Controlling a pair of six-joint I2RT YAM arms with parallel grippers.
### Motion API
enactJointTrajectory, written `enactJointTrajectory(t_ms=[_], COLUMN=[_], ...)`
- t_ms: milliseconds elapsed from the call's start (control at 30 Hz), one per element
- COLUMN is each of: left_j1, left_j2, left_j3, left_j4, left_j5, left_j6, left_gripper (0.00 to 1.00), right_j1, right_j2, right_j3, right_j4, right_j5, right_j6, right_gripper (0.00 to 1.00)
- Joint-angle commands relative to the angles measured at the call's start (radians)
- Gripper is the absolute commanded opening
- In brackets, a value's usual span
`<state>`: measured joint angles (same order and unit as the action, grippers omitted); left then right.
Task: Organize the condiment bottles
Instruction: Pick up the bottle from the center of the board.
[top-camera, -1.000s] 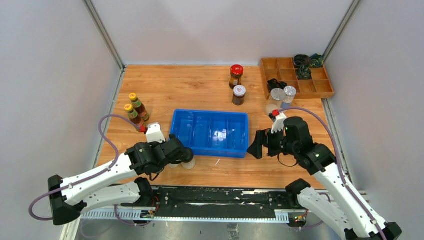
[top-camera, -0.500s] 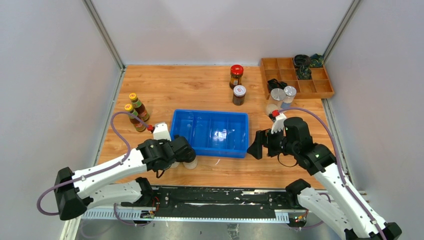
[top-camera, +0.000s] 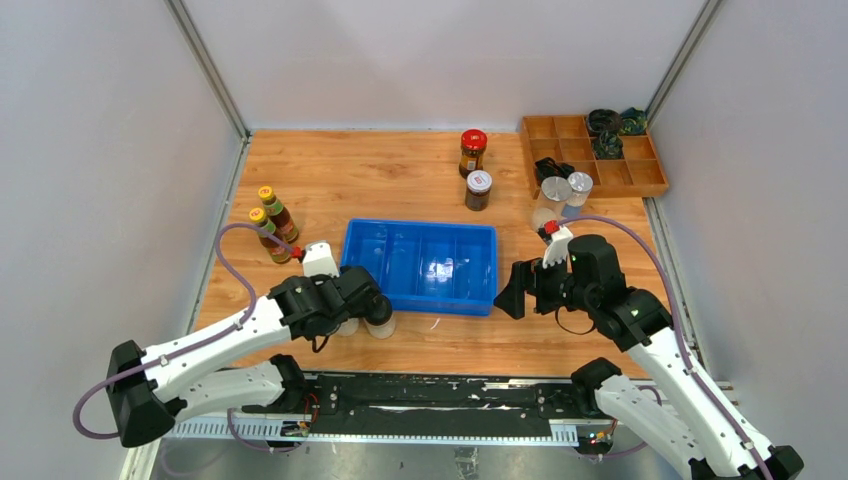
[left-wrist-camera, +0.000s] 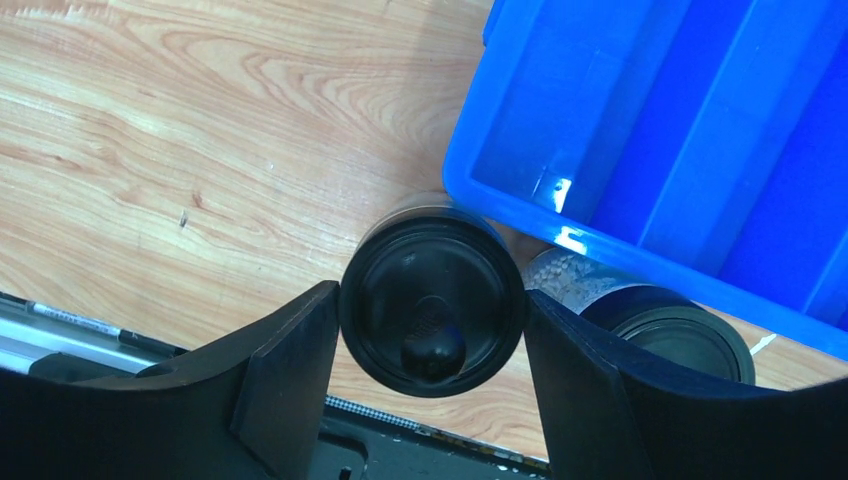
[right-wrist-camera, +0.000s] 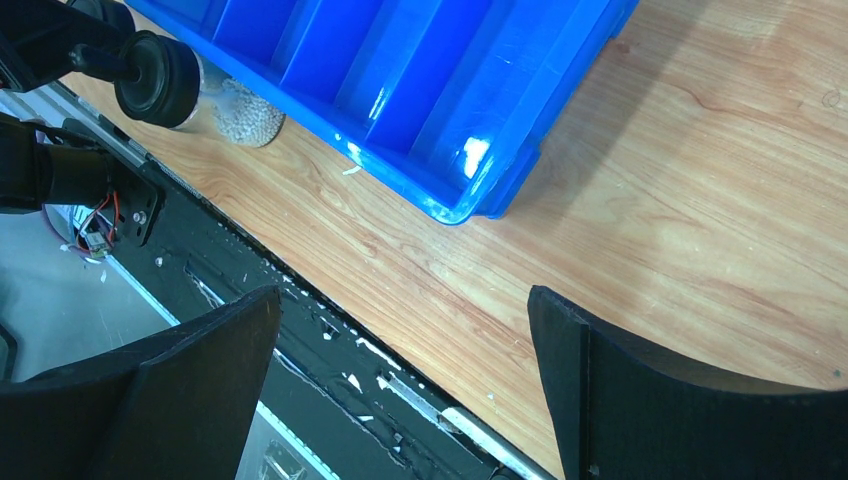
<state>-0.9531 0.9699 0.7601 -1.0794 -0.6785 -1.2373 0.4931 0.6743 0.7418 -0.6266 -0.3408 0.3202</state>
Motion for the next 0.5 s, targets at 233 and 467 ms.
enactJointTrajectory(t_ms=[233, 467], left_j1=[0.027, 0.028], left_j2=[-0.008, 0.002], left_j3=[-0.005, 0.030], left_j4=[0.047, 0.052], left_j5=[0.000, 0.004], left_j6=[0.042, 0.091], left_gripper=[0.58, 0.51], right_j1=[0.011, 0.012], right_j2=[-0.009, -0.006], right_j3=[-0.015, -0.015], right_j4=[0.006, 0.007], right_j5=[-0.020, -0.019], right_j6=[-0.015, -0.016], right_gripper=[1.00, 1.00])
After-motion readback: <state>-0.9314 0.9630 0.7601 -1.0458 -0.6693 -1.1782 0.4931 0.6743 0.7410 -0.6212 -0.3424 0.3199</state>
